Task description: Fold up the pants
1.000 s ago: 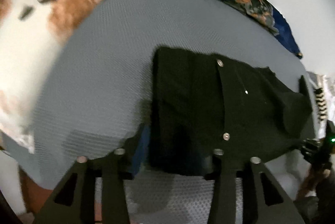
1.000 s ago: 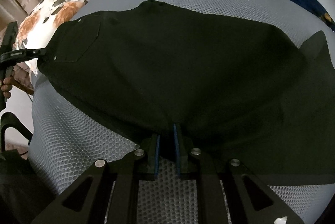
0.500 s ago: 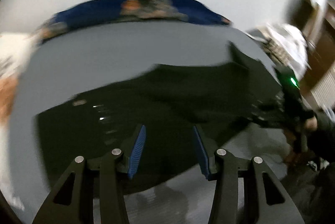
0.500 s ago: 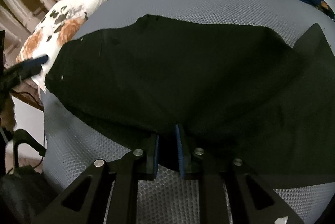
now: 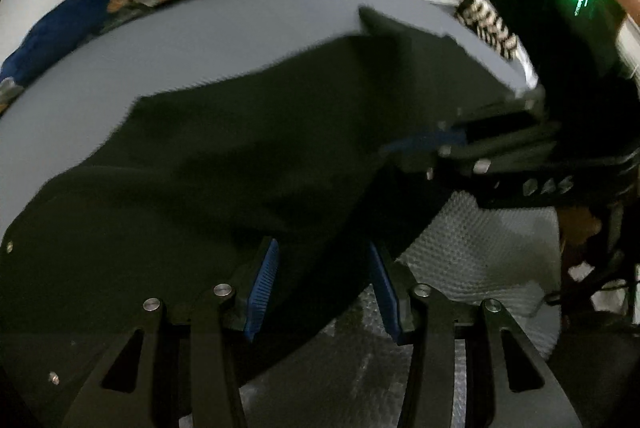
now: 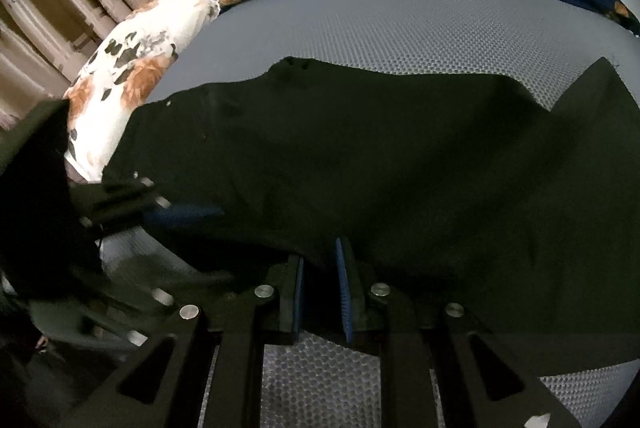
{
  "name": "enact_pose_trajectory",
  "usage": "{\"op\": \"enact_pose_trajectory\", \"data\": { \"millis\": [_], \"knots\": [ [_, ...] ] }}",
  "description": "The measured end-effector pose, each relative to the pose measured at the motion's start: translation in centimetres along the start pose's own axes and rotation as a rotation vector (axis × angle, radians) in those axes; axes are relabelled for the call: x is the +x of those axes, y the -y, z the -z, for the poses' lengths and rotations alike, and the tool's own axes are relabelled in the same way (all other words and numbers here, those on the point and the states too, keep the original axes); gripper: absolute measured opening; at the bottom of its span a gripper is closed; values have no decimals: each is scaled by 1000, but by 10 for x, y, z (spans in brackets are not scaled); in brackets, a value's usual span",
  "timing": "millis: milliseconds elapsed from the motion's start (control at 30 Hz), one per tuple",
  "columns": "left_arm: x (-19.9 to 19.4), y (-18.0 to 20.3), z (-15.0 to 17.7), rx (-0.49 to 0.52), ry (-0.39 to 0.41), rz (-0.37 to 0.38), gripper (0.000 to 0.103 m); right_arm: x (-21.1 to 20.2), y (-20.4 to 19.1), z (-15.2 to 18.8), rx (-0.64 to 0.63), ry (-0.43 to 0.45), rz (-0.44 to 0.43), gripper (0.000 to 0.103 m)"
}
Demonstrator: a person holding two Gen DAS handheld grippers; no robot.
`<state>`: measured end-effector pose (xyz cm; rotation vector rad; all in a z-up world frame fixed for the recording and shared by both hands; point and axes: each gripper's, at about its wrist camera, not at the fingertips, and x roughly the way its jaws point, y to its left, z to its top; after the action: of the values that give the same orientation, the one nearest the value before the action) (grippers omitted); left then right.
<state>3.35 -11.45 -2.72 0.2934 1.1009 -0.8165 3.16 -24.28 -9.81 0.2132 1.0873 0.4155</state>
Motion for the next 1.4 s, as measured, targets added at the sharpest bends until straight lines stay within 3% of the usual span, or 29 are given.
{"op": "enact_pose_trajectory", "data": {
  "millis": [67,133,233,333,500,700,900,1167,1267,1400],
  "knots": [
    [6,5,0,28,3,-36,24,0,-1,0,0,-5,-1,16],
    [12,5,-3,22,-7,-56,13,0,1,1,9,-13,-12,16],
    [11,-4,-8,-23,2,-27,8,-9,8,2,35,-1,-41,22],
    [6,-7,-8,-42,14,-19,7,-26,23,3,79,40,-76,31],
    [5,-14,-7,-78,22,2,7,-58,75,6,216,154,-61,34],
    [4,-18,-6,-107,19,10,7,-83,189,19,525,267,48,34],
    [5,-19,-6,-130,8,18,7,-98,272,16,709,354,84,33],
    [9,-23,-6,-156,-23,24,7,-91,325,-3,753,380,97,33],
    [10,-23,-5,-165,-30,24,7,-85,331,-11,769,377,91,31],
    [13,-24,-5,-175,-40,23,7,-81,337,-19,790,354,95,9]
  ]
}}
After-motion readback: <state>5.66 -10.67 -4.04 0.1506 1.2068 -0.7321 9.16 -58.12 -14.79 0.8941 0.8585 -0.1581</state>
